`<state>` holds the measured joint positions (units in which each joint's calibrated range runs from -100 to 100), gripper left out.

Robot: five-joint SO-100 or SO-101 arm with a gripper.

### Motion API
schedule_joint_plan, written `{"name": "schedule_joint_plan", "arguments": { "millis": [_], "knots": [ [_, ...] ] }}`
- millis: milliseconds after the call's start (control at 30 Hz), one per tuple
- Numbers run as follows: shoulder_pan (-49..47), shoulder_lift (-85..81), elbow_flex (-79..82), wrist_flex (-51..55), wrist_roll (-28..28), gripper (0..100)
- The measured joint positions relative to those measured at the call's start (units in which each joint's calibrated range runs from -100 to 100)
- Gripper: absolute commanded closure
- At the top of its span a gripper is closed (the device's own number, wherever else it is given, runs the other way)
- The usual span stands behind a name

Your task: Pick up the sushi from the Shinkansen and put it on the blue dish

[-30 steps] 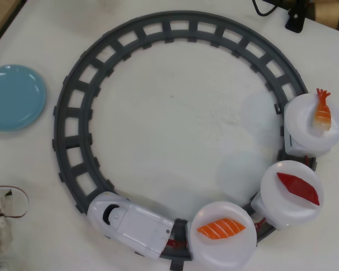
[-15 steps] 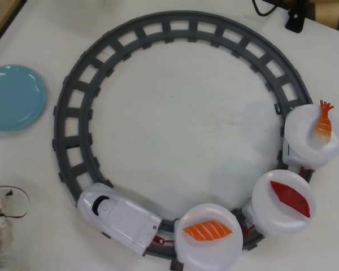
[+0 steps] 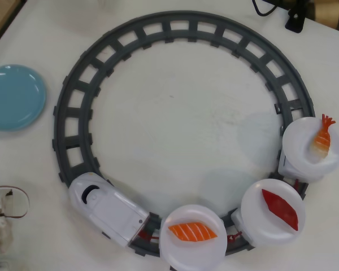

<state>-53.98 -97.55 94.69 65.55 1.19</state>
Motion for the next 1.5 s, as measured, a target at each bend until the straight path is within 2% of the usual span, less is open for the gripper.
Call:
{"name": "schedule_joint_plan", "arguments": {
  "millis": [567, 800, 1033, 1200, 1500],
  "knots": [
    [0.0, 0.0, -0.8, 0.4, 0.0, 96],
    [0.0, -0.1, -6.8, 2.0, 0.1, 84],
    [-0.1, 0.3, -15.1, 5.5, 0.1, 84],
    [-0.1, 0.3, -17.6, 6.9, 2.2, 83],
    [-0.2, 13.7, -28.6, 6.9, 2.8, 83]
  ]
}}
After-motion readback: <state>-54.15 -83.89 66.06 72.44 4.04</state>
